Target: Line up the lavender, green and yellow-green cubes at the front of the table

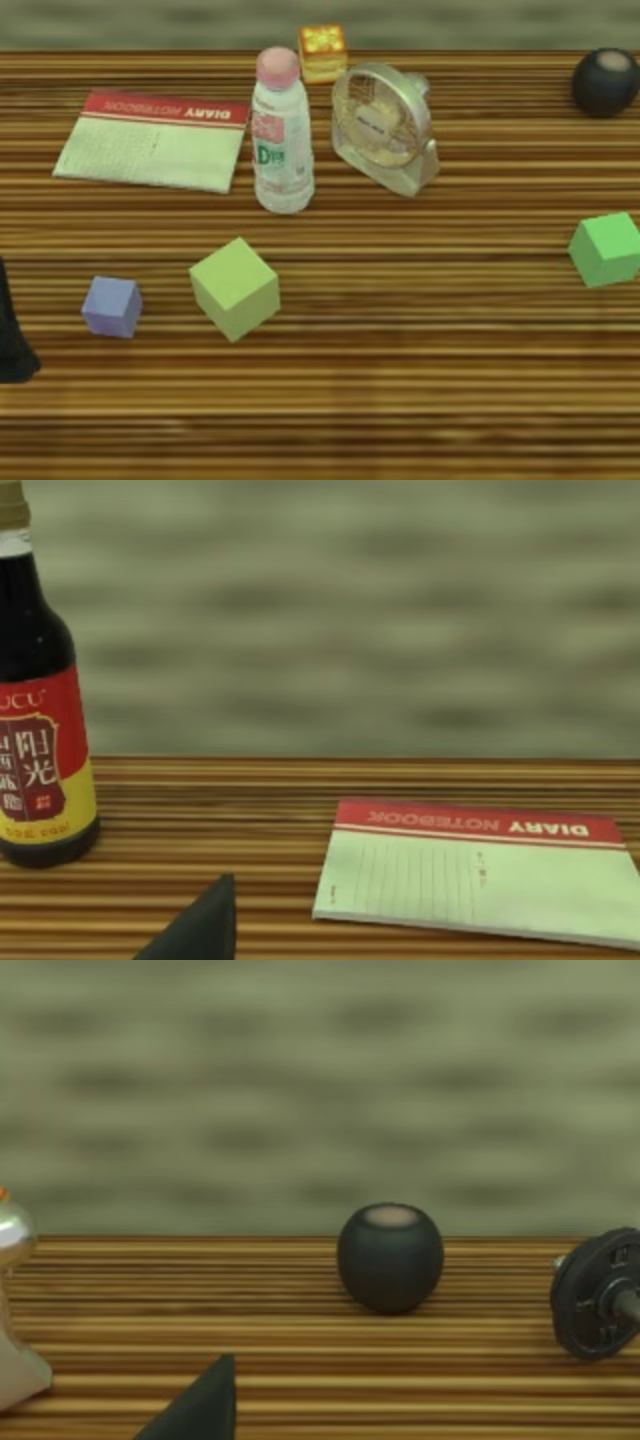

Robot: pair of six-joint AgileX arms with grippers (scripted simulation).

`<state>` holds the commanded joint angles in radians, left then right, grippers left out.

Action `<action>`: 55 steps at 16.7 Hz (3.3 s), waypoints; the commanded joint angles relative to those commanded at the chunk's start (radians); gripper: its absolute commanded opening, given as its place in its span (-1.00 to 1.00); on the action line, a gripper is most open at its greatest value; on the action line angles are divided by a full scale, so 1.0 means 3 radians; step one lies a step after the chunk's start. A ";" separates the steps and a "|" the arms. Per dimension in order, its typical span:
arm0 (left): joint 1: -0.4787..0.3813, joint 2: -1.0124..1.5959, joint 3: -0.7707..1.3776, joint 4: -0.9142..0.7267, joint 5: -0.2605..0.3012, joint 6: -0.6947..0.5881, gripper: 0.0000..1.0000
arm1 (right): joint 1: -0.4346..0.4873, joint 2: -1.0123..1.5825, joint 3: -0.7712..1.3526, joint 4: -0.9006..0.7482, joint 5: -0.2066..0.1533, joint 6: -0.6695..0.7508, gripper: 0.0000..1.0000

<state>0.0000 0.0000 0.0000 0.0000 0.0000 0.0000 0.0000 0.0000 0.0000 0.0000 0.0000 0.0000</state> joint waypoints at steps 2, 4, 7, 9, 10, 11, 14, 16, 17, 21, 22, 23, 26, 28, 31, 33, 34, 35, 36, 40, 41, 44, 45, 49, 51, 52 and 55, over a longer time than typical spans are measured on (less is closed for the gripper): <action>0.0000 0.0000 0.0000 0.0000 0.0000 0.0000 1.00 | 0.0000 0.0000 0.0000 0.0000 0.0000 0.0000 1.00; -0.0015 0.0102 0.0098 -0.0067 0.0003 -0.0004 1.00 | 0.0000 0.0000 0.0000 0.0000 0.0000 0.0000 1.00; -0.0064 0.0522 0.0466 -0.0325 0.0004 -0.0018 1.00 | 0.0000 0.0000 0.0000 0.0000 0.0000 0.0000 1.00; -0.0108 0.0980 0.0819 -0.0581 0.0002 -0.0029 1.00 | 0.0000 0.0000 0.0000 0.0000 0.0000 0.0000 1.00; -0.0133 0.1262 0.1015 -0.0728 0.0000 -0.0035 1.00 | 0.0000 0.0000 0.0000 0.0000 0.0000 0.0000 1.00; -0.0159 0.1574 0.1221 -0.0886 -0.0001 -0.0040 1.00 | 0.0000 0.0000 0.0000 0.0000 0.0000 0.0000 1.00; -0.0246 0.2632 0.1869 -0.1405 -0.0006 -0.0052 1.00 | 0.0000 0.0000 0.0000 0.0000 0.0000 0.0000 1.00; -0.0309 0.3359 0.2306 -0.1767 -0.0009 -0.0059 1.00 | 0.0000 0.0000 0.0000 0.0000 0.0000 0.0000 1.00; -0.0340 0.3703 0.2521 -0.1946 -0.0010 -0.0062 1.00 | 0.0000 0.0000 0.0000 0.0000 0.0000 0.0000 1.00; -0.0459 0.4879 0.3326 -0.2591 -0.0009 -0.0079 1.00 | 0.0000 0.0000 0.0000 0.0000 0.0000 0.0000 1.00; -0.0485 0.5134 0.3509 -0.2728 -0.0008 -0.0084 1.00 | 0.0000 0.0000 0.0000 0.0000 0.0000 0.0000 1.00; -0.0508 0.5375 0.3682 -0.2852 -0.0007 -0.0088 1.00 | 0.0000 0.0000 0.0000 0.0000 0.0000 0.0000 1.00; -0.0566 0.5961 0.4111 -0.3141 -0.0002 -0.0099 1.00 | 0.0000 0.0000 0.0000 0.0000 0.0000 0.0000 1.00; -0.0591 0.6191 0.4304 -0.3262 0.0001 -0.0104 1.00 | 0.0000 0.0000 0.0000 0.0000 0.0000 0.0000 1.00; -0.0604 0.6320 0.4408 -0.3324 0.0003 -0.0106 1.00 | 0.0000 0.0000 0.0000 0.0000 0.0000 0.0000 1.00; -0.0604 0.6320 0.4408 -0.3324 0.0003 -0.0106 1.00 | 0.0000 0.0000 0.0000 0.0000 0.0000 0.0000 1.00; -0.0604 0.6320 0.4408 -0.3324 0.0003 -0.0106 1.00 | 0.0000 0.0000 0.0000 0.0000 0.0000 0.0000 1.00; -0.0586 0.6310 0.4399 -0.3317 0.0002 -0.0105 1.00 | 0.0000 0.0000 0.0000 0.0000 0.0000 0.0000 1.00; -0.0587 0.6316 0.4392 -0.3307 0.0002 -0.0103 1.00 | 0.0000 0.0000 0.0000 0.0000 0.0000 0.0000 1.00; -0.0596 0.6506 0.4197 -0.2926 0.0004 -0.0094 1.00 | 0.0000 0.0000 0.0000 0.0000 0.0000 0.0000 1.00; -0.0596 0.6582 0.4125 -0.2762 0.0004 -0.0094 1.00 | 0.0000 0.0000 0.0000 0.0000 0.0000 0.0000 1.00; -0.0598 0.6789 0.3924 -0.2346 0.0006 -0.0092 1.00 | 0.0000 0.0000 0.0000 0.0000 0.0000 0.0000 1.00; -0.0598 0.6835 0.3883 -0.2271 0.0006 -0.0092 1.00 | 0.0000 0.0000 0.0000 0.0000 0.0000 0.0000 1.00; -0.0598 0.6867 0.3857 -0.2226 0.0006 -0.0092 1.00 | 0.0000 0.0000 0.0000 0.0000 0.0000 0.0000 1.00; -0.0598 0.6867 0.3857 -0.2226 0.0006 -0.0092 0.85 | 0.0000 0.0000 0.0000 0.0000 0.0000 0.0000 1.00; -0.0598 0.6867 0.3857 -0.2226 0.0006 -0.0092 0.70 | 0.0000 0.0000 0.0000 0.0000 0.0000 0.0000 1.00; -0.0598 0.6867 0.3857 -0.2226 0.0006 -0.0092 0.25 | 0.0000 0.0000 0.0000 0.0000 0.0000 0.0000 1.00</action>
<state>-0.1795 2.0600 1.1572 -0.6679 0.0019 -0.0276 0.0000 0.0000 0.0000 0.0000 0.0000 0.0000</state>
